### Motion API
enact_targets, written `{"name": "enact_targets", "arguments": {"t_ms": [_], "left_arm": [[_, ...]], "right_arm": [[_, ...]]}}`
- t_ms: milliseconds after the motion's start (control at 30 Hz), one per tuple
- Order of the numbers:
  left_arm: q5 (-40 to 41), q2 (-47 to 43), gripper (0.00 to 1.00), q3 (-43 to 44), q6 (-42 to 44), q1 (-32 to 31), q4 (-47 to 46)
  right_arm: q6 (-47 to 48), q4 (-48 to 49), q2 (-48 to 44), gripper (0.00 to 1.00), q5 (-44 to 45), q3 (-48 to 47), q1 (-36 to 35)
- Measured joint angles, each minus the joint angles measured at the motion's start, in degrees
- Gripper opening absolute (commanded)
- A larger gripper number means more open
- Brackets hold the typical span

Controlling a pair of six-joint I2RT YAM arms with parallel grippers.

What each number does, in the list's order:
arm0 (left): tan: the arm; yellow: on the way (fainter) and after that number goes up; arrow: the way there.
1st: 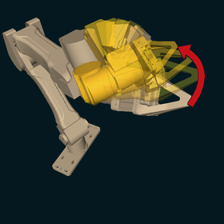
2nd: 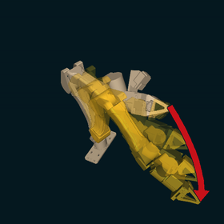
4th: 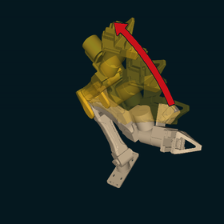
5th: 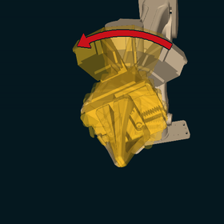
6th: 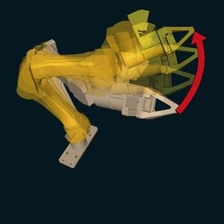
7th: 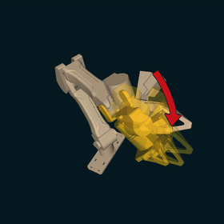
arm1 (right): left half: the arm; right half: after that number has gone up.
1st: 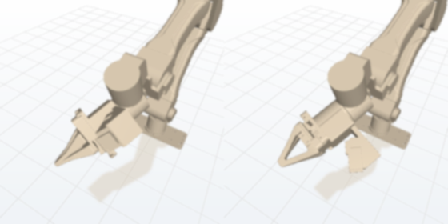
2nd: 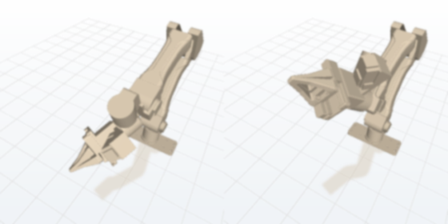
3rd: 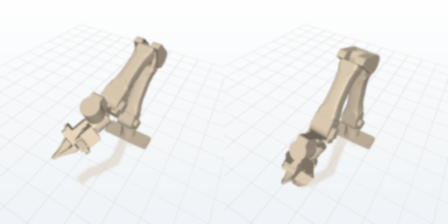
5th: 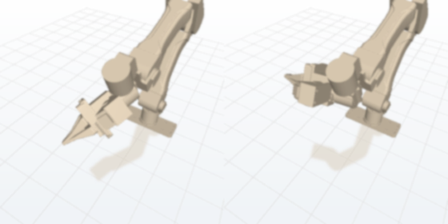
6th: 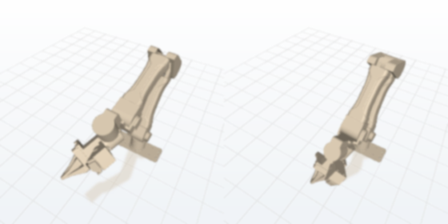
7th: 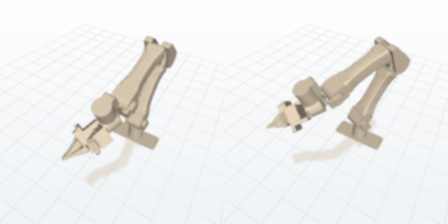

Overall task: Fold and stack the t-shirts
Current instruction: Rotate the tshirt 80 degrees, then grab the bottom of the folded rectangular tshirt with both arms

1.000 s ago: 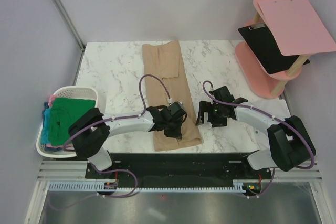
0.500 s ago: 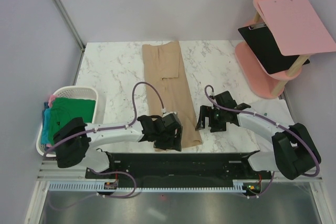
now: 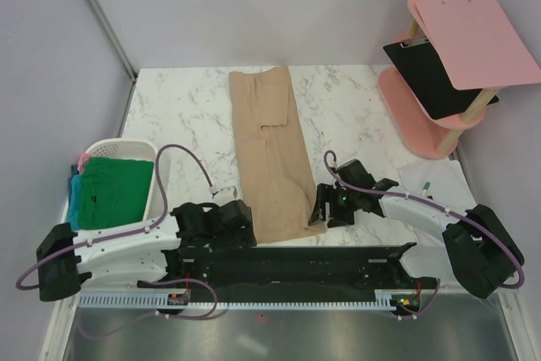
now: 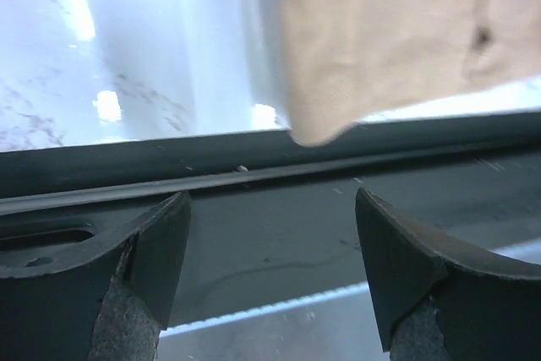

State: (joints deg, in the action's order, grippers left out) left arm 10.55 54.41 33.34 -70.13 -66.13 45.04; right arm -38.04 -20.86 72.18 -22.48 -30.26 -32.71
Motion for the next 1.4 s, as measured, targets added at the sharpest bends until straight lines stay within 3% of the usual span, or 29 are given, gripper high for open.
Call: {"name": "enact_targets", "arguments": {"t_ms": [167, 267, 667, 767, 833, 867, 900, 933, 967, 1000, 1033, 1100, 1400], "left_arm": [[2.05, 13.11, 0.85, 1.22, -1.25, 0.17, -0.13], [3.08, 16.44, 0.85, 1.77, -1.68, 0.46, -1.03], [5.86, 10.84, 0.78, 2.6, -1.86, 2.05, -7.54], [5.44, 14.95, 0.7, 2.82, -1.42, 2.82, -9.46], [4.63, 18.82, 0.56, 2.97, -1.18, 3.08, -10.8], [4.37, 20.63, 0.47, 3.13, -0.9, 3.17, -11.06], [4.02, 21.66, 0.22, 3.96, -0.74, 3.3, -10.86], [3.72, 22.53, 0.09, 4.28, -0.76, 3.41, -11.96], [3.52, 23.19, 0.02, 4.55, -0.87, 3.43, -12.39], [3.02, 23.87, 0.02, 4.59, -0.59, 3.5, -13.33], [2.64, 24.17, 0.02, 4.83, -0.35, 3.54, -13.99], [2.27, 23.98, 0.02, 4.74, -0.37, 3.54, -14.51], [2.71, 14.47, 0.02, 7.19, -0.26, 3.56, -8.13]], "right_arm": [[-1.79, 1.84, 1.42, 0.68, -0.07, -0.02, -2.05], [-2.51, 2.54, 2.19, 0.68, -0.15, -0.13, -2.6], [-2.91, 3.78, 3.34, 0.68, -0.61, -0.5, -3.04], [-2.91, 3.87, 3.69, 0.68, -0.81, -0.74, -3.08], [-2.89, 3.87, 3.72, 0.67, -0.81, -0.76, -3.08], [-2.89, 3.87, 3.74, 0.65, -0.81, -0.76, -3.08], [-2.89, 3.85, 3.74, 0.6, -0.81, -0.79, -3.08], [-2.82, 3.82, 3.74, 0.45, -0.61, -0.79, -3.08], [-2.69, 3.78, 3.78, 0.37, -0.55, -0.79, -3.08], [-2.19, 3.65, 3.82, 0.29, 0.26, -0.76, -3.08], [-2.03, 3.21, 4.11, 0.12, 1.42, -0.61, -3.15], [-1.38, 2.45, 4.28, 0.0, 2.16, -0.46, -3.13], [0.2, -0.46, -0.94, 0.0, 4.33, -0.39, -3.19]]}}
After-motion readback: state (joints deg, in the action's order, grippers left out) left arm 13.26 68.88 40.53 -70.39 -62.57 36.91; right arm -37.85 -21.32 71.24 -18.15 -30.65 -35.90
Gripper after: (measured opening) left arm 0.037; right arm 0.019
